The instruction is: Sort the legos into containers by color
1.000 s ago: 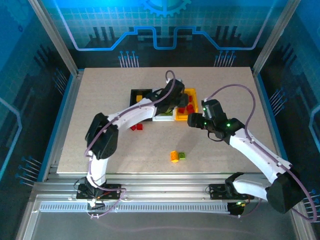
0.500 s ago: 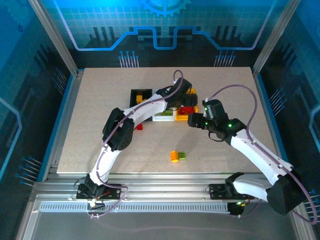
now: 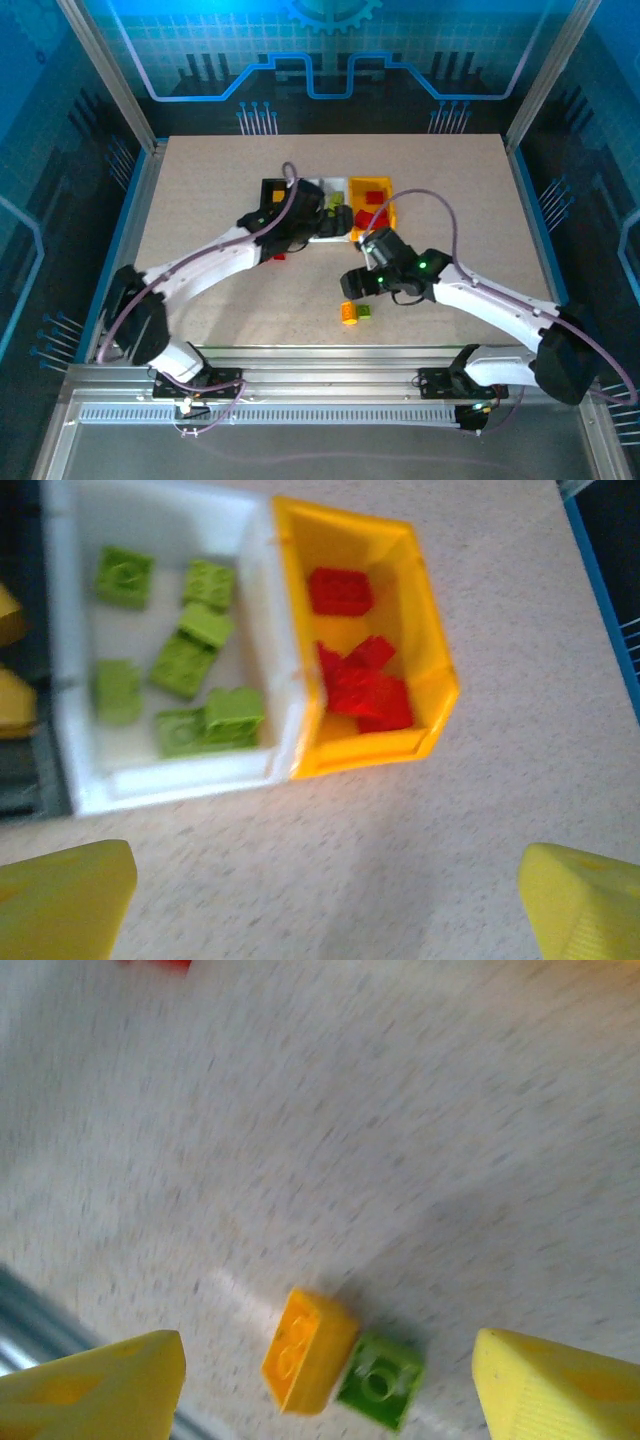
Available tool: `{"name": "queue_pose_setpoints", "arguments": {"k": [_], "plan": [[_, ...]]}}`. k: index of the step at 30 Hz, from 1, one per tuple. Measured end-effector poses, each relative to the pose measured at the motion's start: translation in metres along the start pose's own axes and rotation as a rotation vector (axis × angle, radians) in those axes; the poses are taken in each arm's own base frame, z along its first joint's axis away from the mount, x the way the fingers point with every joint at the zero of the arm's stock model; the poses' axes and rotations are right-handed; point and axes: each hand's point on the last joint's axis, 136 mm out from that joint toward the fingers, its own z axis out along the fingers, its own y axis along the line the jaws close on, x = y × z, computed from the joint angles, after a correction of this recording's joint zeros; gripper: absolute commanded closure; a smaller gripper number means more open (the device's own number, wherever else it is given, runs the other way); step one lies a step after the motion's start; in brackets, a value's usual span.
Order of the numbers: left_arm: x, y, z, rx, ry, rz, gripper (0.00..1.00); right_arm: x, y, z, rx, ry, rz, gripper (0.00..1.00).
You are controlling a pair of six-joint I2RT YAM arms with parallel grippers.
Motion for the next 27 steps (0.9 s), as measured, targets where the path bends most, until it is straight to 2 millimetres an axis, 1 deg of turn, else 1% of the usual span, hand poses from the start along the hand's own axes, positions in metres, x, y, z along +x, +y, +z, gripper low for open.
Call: {"name": "queue_pose_setpoints", "arguments": {"k": [3,4,6,8,10,14,16,21,27], "plan": [[0.023,0.034,-0.019,-0.066,0.008,-0.008,0.01,0.026,0.017,0.016,0.004,0.091,-0.076,0.25],[0.032,0.046,-0.025,-0.089,0.013,-0.01,0.01,0.035,0.021,0.021,0.012,0.118,-0.102,0.26],[0.044,0.064,-0.037,-0.122,0.016,-0.011,0.01,0.048,0.025,0.03,0.037,0.165,-0.144,0.26],[0.054,0.079,-0.049,-0.148,0.014,-0.025,0.01,0.053,0.029,0.038,0.066,0.191,-0.174,0.27],[0.059,0.091,-0.061,-0.167,0.003,-0.04,0.01,0.053,0.03,0.043,0.096,0.199,-0.185,0.27],[0.059,0.107,-0.082,-0.185,-0.04,-0.068,0.01,0.053,0.027,0.047,0.134,0.207,-0.184,0.29],[0.056,0.114,-0.092,-0.191,-0.065,-0.079,0.01,0.055,0.025,0.05,0.156,0.22,-0.181,0.31],[0.051,0.122,-0.104,-0.2,-0.097,-0.102,0.01,0.061,0.025,0.059,0.181,0.256,-0.188,0.33],[0.051,0.127,-0.11,-0.208,-0.104,-0.109,0.01,0.059,0.053,0.056,0.133,0.241,-0.251,0.3]]}}
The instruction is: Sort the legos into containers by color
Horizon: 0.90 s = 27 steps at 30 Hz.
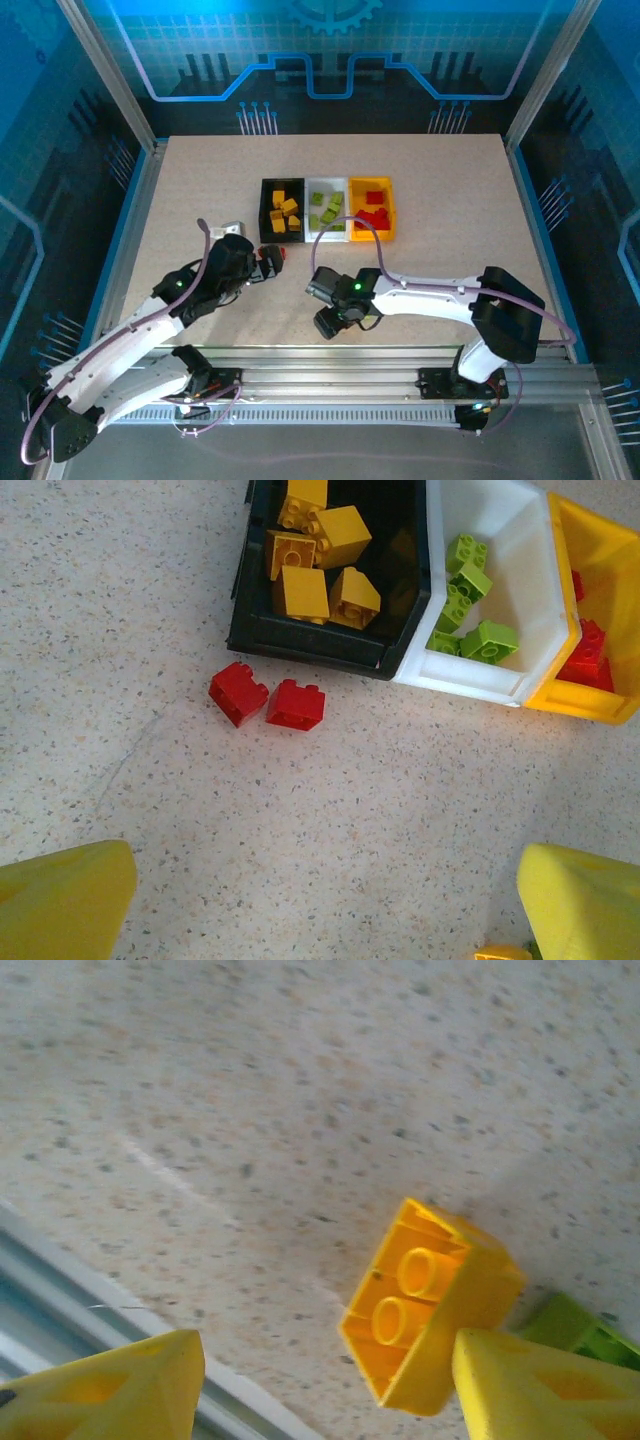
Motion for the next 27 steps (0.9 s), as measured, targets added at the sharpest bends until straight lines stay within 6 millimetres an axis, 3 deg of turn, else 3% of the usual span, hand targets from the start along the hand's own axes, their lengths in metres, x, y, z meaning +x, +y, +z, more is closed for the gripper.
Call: {"name": "queue_pose_setpoints", "arguments": {"k": [5,16,27], "plan": [[-0.002,0.005,-0.002,-0.004,-0.011,-0.01,0.01,-0.003,-0.011,0.002,0.072,0.005,0.016,0.29],[0.006,0.012,0.003,-0.025,0.005,-0.005,0.01,0.006,-0.038,0.021,0.207,0.069,0.049,0.37],[0.006,0.013,0.003,-0.029,0.004,-0.008,0.01,0.009,-0.057,0.031,0.275,0.091,0.07,0.61]]}}
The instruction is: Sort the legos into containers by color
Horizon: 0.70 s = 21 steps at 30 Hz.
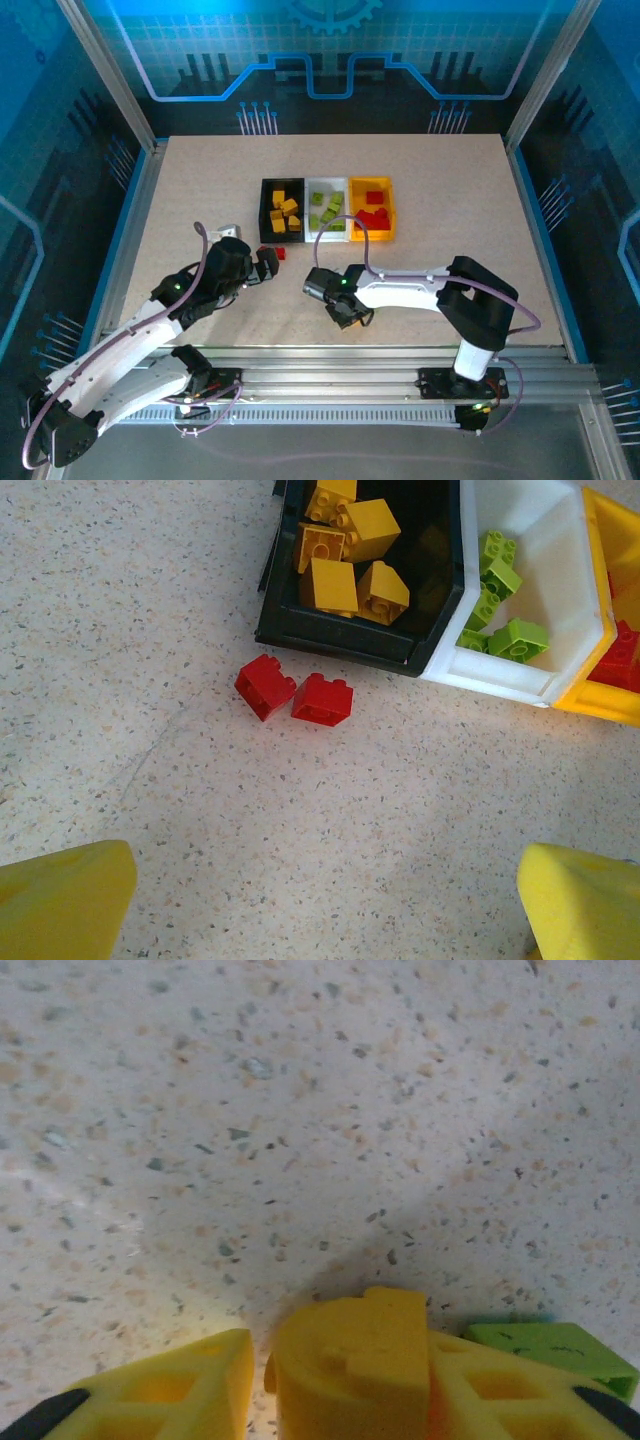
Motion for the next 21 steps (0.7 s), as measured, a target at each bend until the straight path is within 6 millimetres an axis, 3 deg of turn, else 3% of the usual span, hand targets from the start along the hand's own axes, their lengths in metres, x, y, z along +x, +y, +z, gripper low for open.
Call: {"name": "queue_pose_setpoints", "arguments": {"k": [7,11,15,21], "plan": [[-0.001,0.001,0.0,-0.004,-0.001,-0.004,0.01,-0.002,-0.001,-0.002,-0.01,-0.02,-0.012,0.72],[0.0,0.002,0.001,-0.007,0.0,-0.005,0.01,-0.016,-0.002,-0.016,-0.045,-0.08,-0.016,0.76],[0.007,0.008,0.005,-0.025,0.012,-0.019,0.01,-0.059,-0.001,-0.05,-0.124,-0.198,0.019,0.77],[0.022,0.023,0.008,-0.056,0.038,-0.038,0.01,-0.161,0.006,-0.107,-0.248,-0.418,0.084,0.76]]}}
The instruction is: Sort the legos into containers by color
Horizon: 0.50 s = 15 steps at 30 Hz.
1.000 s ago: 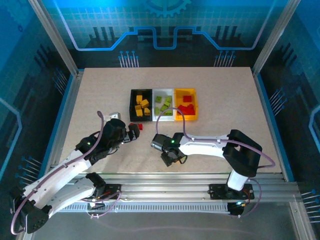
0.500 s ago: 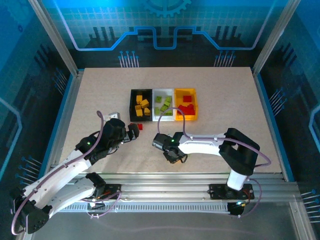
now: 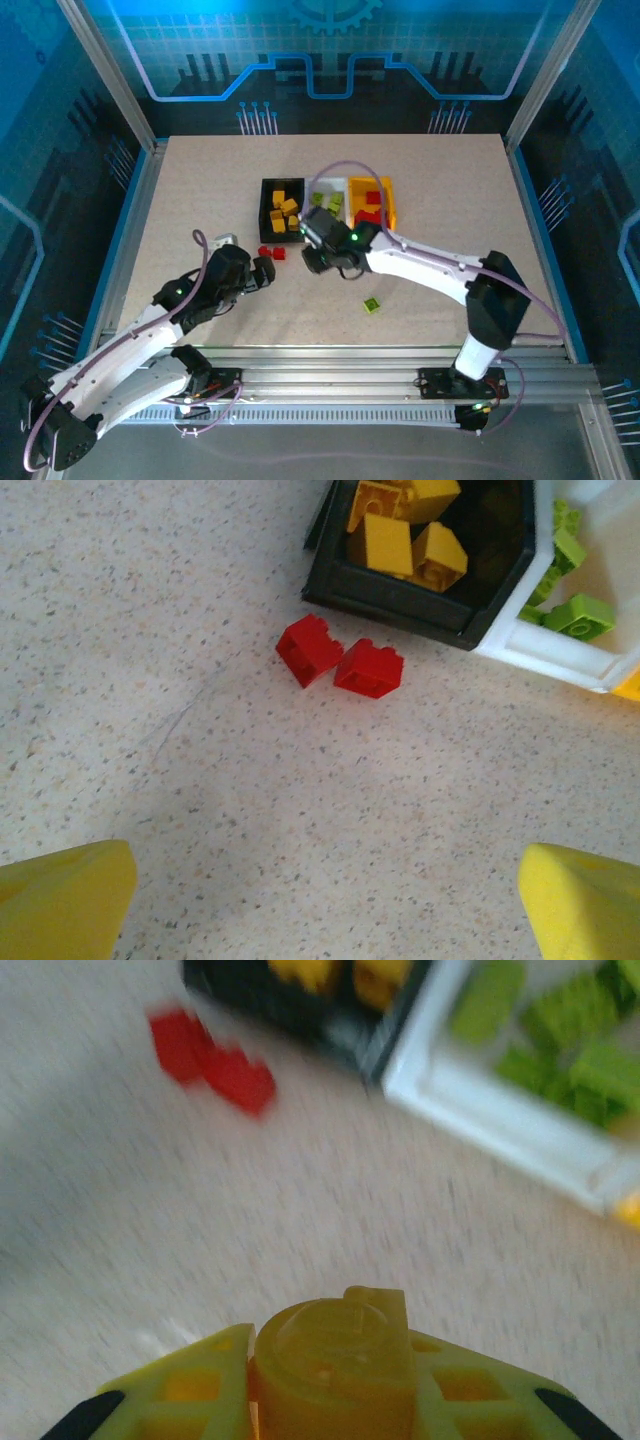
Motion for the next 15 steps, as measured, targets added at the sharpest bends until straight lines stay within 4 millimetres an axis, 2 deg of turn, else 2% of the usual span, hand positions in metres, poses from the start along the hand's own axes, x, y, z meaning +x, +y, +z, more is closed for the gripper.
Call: {"name": "queue_pose_setpoints", "arguments": {"k": [3,7,9,12,13,15], "plan": [[0.002,0.003,0.0,-0.003,0.003,-0.016,0.01,-0.054,0.009,0.013,-0.034,-0.074,0.022,0.76],[0.006,0.006,0.0,-0.001,0.006,-0.031,0.01,-0.104,0.011,0.046,-0.044,-0.113,0.046,0.75],[0.008,0.007,0.001,0.0,0.013,-0.038,0.01,-0.121,0.009,0.065,-0.039,-0.118,0.059,0.75],[0.011,0.008,0.0,0.003,0.021,-0.046,0.01,-0.135,0.003,0.091,-0.025,-0.108,0.076,0.72],[0.011,0.009,-0.001,0.004,0.02,-0.048,0.01,-0.137,0.0,0.097,-0.02,-0.102,0.079,0.68],[0.011,0.009,-0.002,0.008,0.018,-0.05,0.01,-0.139,-0.005,0.11,-0.009,-0.088,0.091,0.52]]}}
